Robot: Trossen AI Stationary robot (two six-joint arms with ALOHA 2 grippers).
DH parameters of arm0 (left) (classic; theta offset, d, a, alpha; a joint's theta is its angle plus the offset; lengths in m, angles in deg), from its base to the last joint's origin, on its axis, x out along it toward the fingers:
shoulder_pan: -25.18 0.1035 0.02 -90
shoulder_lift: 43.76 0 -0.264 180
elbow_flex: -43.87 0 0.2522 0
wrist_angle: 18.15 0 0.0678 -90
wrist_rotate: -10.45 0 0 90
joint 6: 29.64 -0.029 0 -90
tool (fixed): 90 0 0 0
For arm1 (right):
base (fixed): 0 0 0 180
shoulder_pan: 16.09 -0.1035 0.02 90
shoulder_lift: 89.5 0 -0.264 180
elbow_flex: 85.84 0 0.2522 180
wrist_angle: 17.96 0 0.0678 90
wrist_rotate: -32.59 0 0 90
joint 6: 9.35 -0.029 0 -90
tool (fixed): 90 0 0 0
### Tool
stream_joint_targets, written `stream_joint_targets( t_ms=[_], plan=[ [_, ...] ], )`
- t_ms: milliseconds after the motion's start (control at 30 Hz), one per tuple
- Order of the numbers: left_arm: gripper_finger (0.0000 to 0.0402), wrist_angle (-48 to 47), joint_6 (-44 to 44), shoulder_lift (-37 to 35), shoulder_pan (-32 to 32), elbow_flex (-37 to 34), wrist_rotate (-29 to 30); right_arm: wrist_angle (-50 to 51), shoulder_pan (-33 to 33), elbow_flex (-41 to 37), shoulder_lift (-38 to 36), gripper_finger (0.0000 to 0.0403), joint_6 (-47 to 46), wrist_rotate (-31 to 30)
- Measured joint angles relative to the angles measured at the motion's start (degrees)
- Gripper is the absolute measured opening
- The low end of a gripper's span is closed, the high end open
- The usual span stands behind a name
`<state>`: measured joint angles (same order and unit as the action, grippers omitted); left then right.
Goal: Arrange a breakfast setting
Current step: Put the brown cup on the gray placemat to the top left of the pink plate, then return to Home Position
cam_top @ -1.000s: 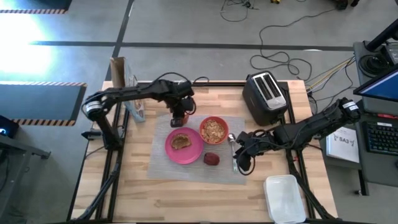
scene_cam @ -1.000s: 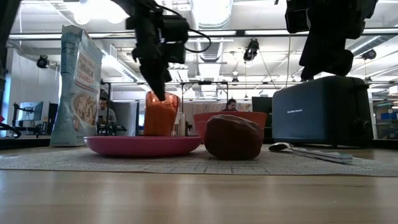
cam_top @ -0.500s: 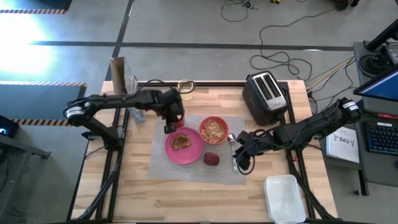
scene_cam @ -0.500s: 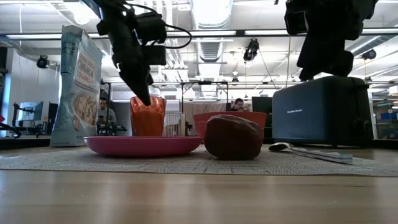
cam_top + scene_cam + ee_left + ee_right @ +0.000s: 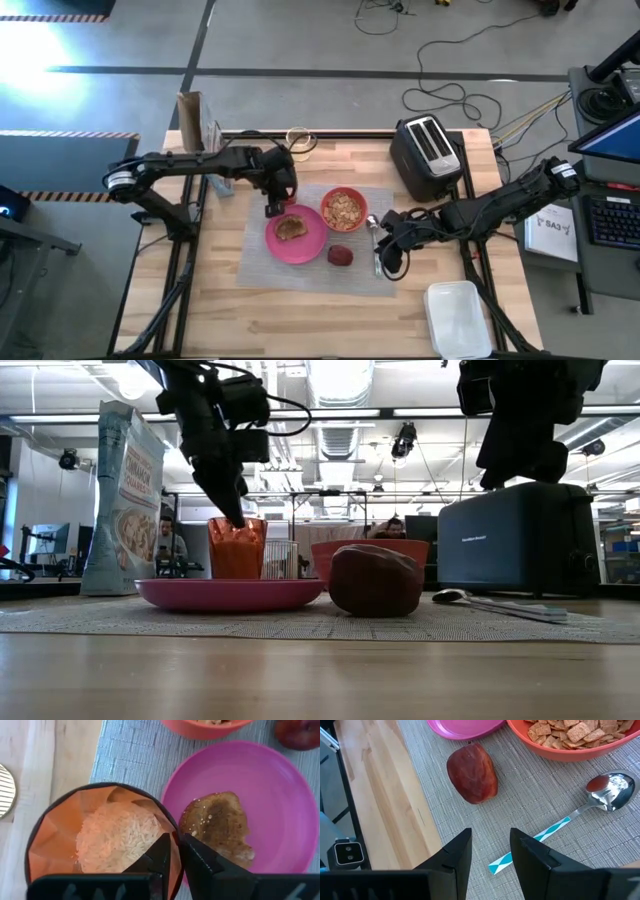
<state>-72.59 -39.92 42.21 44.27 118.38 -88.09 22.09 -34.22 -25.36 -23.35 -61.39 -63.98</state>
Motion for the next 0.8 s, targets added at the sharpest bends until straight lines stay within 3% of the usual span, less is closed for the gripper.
stream_joint_targets(
  t_ms=[667, 800],
  plan=[
    [0.0094, -0.9, 0.1, 0.0, 0.0, 2.2, -1.1, 0.0, 0.0, 0.0, 0.0, 0.0123, 0.1, 1.3],
    [0.011, -2.5, 0.1, 0.1, -0.1, 3.0, -1.2, 0.1, 0.0, 0.0, -0.1, 0.0123, 0.2, 4.4]
  ],
)
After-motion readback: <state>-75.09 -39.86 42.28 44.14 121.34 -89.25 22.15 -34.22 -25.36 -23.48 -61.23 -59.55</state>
